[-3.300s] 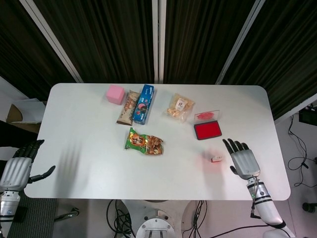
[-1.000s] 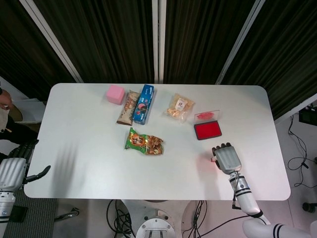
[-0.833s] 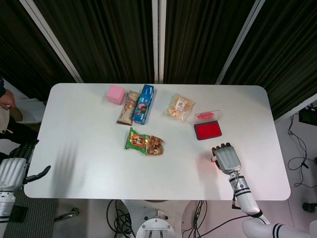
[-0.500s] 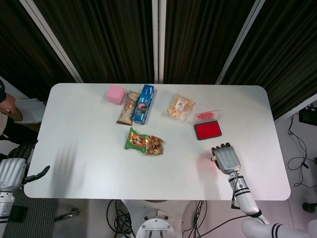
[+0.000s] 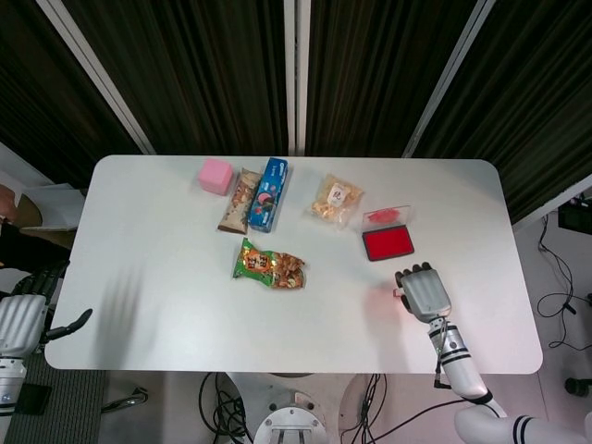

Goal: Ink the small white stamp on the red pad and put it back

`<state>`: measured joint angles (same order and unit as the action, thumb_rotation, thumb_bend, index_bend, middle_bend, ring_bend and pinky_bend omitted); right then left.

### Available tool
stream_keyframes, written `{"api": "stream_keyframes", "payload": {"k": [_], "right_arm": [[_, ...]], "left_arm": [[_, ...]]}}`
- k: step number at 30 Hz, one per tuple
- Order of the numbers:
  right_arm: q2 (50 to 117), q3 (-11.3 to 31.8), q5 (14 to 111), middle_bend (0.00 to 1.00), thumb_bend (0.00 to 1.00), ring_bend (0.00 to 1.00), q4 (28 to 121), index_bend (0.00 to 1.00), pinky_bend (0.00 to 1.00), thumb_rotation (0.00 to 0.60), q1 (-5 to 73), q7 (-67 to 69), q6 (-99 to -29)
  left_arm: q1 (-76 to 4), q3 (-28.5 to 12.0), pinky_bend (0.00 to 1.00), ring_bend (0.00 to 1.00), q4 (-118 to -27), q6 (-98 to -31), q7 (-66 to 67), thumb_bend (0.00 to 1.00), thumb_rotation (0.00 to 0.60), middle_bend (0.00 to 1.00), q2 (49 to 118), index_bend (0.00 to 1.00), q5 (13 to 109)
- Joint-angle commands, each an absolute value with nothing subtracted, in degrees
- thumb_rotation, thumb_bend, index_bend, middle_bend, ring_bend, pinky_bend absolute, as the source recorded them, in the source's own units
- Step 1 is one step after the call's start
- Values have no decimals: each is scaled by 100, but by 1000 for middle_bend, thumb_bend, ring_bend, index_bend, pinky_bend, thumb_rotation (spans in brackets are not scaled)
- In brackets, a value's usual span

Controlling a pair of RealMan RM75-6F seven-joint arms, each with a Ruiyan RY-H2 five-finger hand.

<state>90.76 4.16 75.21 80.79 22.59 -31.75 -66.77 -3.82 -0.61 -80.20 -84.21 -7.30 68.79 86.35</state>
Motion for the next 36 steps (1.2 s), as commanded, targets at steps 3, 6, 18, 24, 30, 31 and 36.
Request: {"api": "stream_keyframes", "payload": {"k": [3, 6, 18, 24, 30, 31, 36], "right_arm": [[8777, 678, 7411, 548, 341, 452, 8375, 592, 431, 600, 2431, -3226, -6618], [8707, 785, 7301, 550, 342, 508, 8362, 594, 549, 600, 2547, -3216, -6483], [8723, 1095, 6781, 543, 342, 707, 7837, 595, 908, 600, 3138, -3116, -5699], [8850, 1228, 6470, 551, 343, 709, 7375, 598, 908, 600, 3530, -3140, -5227], [9103, 1261, 6136, 557, 342, 709, 6875, 604, 908, 600, 3786, -3098, -4893], [9136, 1258, 6124, 557, 342, 709, 6812, 604, 908, 600, 3814, -3078, -4873], [9330, 1249, 6087, 558, 342, 709, 6494, 605, 908, 600, 3926, -2879, -4800]], "left_arm": [[-386, -66, 206, 118, -8023, -8410, -730, 158, 154, 118, 6892, 84, 8625], [-386, -59, 206, 118, -8019, -8398, -727, 159, 153, 118, 6901, 85, 8622], [-451, -62, 206, 118, -8063, -8249, -659, 158, 154, 118, 6855, 85, 8580], [-489, -81, 206, 118, -8063, -8159, -637, 158, 152, 118, 6858, 85, 8521], [-534, -97, 206, 118, -8006, -8052, -649, 159, 157, 118, 6903, 84, 8459], [-542, -100, 206, 118, -7999, -8038, -649, 158, 154, 118, 6908, 85, 8452], [-574, -114, 206, 118, -7959, -7985, -661, 159, 155, 118, 6927, 85, 8425]]}}
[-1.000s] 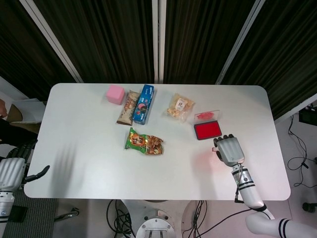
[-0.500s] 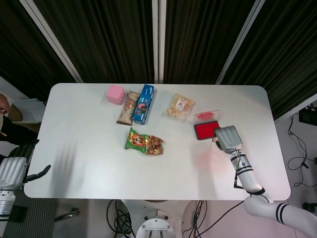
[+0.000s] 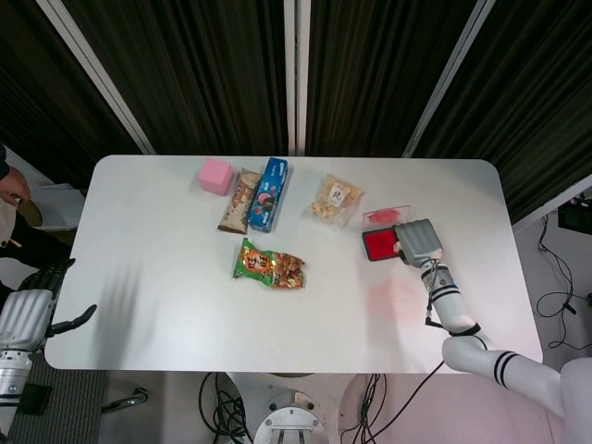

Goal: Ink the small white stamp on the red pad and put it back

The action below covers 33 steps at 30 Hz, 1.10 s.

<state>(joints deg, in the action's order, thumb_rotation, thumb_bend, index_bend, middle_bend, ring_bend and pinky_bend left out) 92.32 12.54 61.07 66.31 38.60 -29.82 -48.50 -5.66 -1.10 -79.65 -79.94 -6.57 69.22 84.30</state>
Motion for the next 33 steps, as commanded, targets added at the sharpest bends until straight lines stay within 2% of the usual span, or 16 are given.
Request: {"api": "stream_keyframes", "payload": {"k": [1, 15, 33], "right_arm": [[9362, 1242, 6092, 558, 342, 709, 6437, 606, 908, 600, 3945, -2844, -4785], [9588, 1165, 5948, 564, 345, 710, 5951, 616, 907, 600, 4209, -2692, -4471], [9718, 1078, 5900, 581, 350, 710, 5684, 637, 905, 600, 4268, -2568, -4493]], "left_arm": [[-580, -116, 206, 118, -7953, -7980, -662, 158, 154, 118, 6929, 85, 8426], [-603, -112, 206, 118, -7911, -7893, -669, 158, 157, 118, 6944, 85, 8355], [-618, -113, 206, 118, -7883, -7867, -681, 158, 157, 118, 6955, 85, 8333]]}}
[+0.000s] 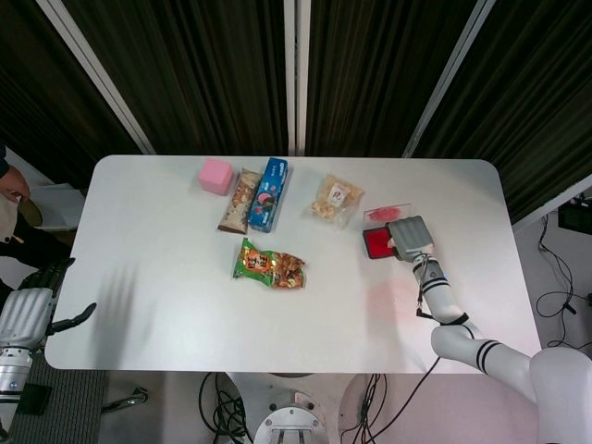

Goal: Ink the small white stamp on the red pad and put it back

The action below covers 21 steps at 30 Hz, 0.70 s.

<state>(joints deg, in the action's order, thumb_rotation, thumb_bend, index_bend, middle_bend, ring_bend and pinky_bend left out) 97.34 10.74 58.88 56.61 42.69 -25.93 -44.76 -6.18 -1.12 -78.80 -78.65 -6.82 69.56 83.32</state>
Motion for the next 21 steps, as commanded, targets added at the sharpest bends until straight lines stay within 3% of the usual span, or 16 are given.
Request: {"api": "stream_keyframes", "payload": {"k": [1, 12, 21], "right_arm": [[9702, 1087, 5911, 581, 351, 710, 5713, 637, 905, 600, 4265, -2542, -4514], [8969, 1188, 6066, 585, 351, 710, 6864, 641, 905, 600, 4096, -2485, -5075], [8404, 653, 6160, 581, 350, 710, 7948, 641, 902, 600, 3606, -2794, -5475]], "left_arm": [[-619, -114, 206, 118, -7886, -7871, -679, 158, 158, 118, 6955, 85, 8335], [-618, -114, 206, 118, -7974, -7921, -628, 159, 155, 118, 6933, 85, 8366], [-598, -97, 206, 118, -8051, -7993, -575, 158, 156, 118, 6942, 84, 8415]]}}
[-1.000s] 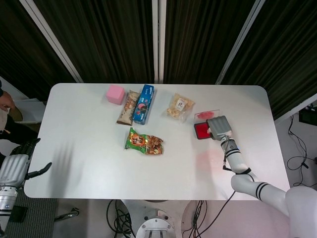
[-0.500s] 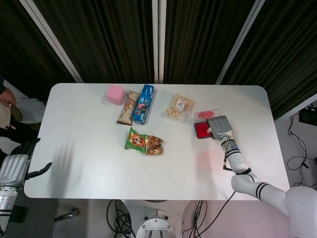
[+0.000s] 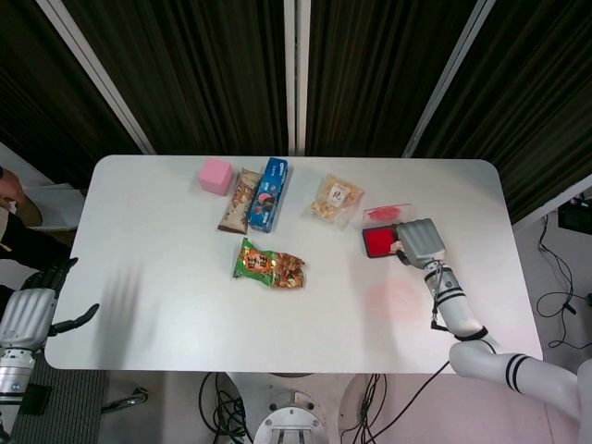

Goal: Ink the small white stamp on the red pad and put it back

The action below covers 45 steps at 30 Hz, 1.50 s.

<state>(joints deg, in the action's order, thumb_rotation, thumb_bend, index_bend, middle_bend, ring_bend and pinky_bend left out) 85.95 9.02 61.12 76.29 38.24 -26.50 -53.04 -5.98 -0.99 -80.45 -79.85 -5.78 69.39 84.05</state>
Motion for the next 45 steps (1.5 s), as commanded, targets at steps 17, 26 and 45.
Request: {"api": "stream_keyframes", "payload": {"k": [17, 26, 45], "right_arm": [[8577, 104, 6432, 577, 351, 709, 8619, 643, 899, 600, 3028, -3337, -6221], [8655, 92, 6326, 577, 351, 709, 8768, 643, 899, 600, 2961, -3512, -6242], [8748, 62, 6286, 518, 322, 706, 8650, 551, 897, 600, 2974, -3668, -6081]], "left_arm": [[-504, -67, 206, 118, -7980, -8151, -774, 158, 155, 118, 6887, 85, 8474], [-494, -60, 206, 118, -7921, -8164, -845, 158, 160, 118, 6906, 85, 8500], [-462, -47, 206, 118, -7832, -8233, -986, 158, 177, 118, 6909, 85, 8564]]}}
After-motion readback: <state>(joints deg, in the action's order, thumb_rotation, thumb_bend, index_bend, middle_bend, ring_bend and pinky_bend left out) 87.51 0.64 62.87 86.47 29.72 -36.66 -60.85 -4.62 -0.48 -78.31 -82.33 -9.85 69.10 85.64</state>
